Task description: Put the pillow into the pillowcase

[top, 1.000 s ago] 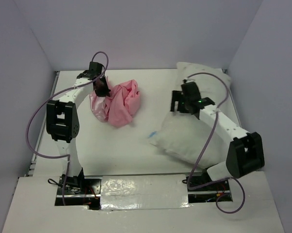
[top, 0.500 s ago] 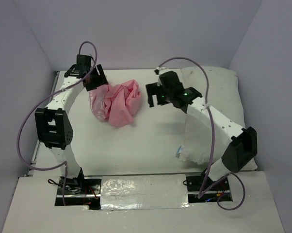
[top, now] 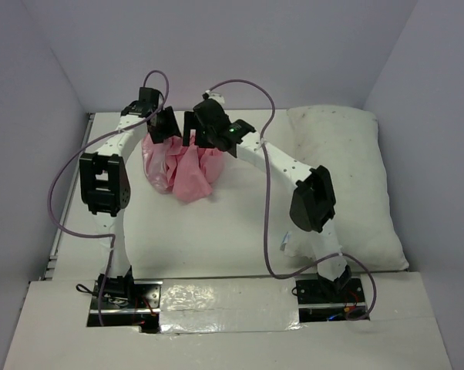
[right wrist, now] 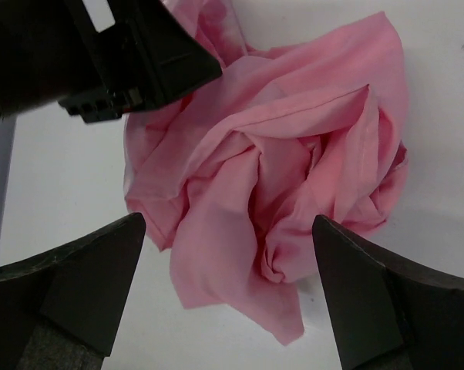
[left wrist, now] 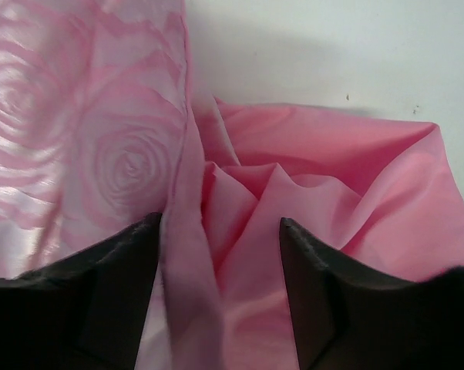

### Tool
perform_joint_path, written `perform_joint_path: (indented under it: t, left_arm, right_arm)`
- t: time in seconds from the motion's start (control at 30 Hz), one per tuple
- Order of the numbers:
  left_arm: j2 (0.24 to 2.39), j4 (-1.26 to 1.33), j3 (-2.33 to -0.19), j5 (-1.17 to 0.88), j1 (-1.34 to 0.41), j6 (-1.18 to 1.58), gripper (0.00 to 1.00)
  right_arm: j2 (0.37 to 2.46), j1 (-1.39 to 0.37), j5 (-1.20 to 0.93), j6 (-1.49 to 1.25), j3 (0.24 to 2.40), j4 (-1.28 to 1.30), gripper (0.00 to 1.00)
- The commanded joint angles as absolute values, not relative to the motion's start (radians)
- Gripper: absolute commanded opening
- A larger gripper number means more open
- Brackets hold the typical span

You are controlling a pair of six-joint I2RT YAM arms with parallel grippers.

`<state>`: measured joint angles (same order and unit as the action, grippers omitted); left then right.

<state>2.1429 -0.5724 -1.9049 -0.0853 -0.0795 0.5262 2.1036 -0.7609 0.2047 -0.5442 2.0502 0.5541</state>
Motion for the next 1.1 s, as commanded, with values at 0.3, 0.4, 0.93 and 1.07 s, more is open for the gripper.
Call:
perform_joint_path:
  t: [0.3, 0.4, 0.93, 1.07]
  left_arm:
    - [2.086, -0.598, -1.865, -0.023, -0.084, 0.534, 0.11]
    - [2.059, -0.632, -1.871, -0.005, -0.084, 0.529, 0.0]
    - [1.766, -0.583, -2.266, -0.026, 0.126, 0.422, 0.0]
    - [1.49, -0.493, -1.95, 0.108, 0.136, 0.432, 0.0]
  right_arm:
    - [2.416, -0.698, 0.236, -0.81, 2.361, 0.416, 0.7]
    - [2.439, -0.687, 0.215, -0.83, 2.376, 0.399, 0.31]
    - [1.913, -0.255, -0.551, -0.416, 2.381, 0.258, 0.0]
    - [1.607, -0.241, -0.545, -0.231, 1.843, 0.261, 0.02]
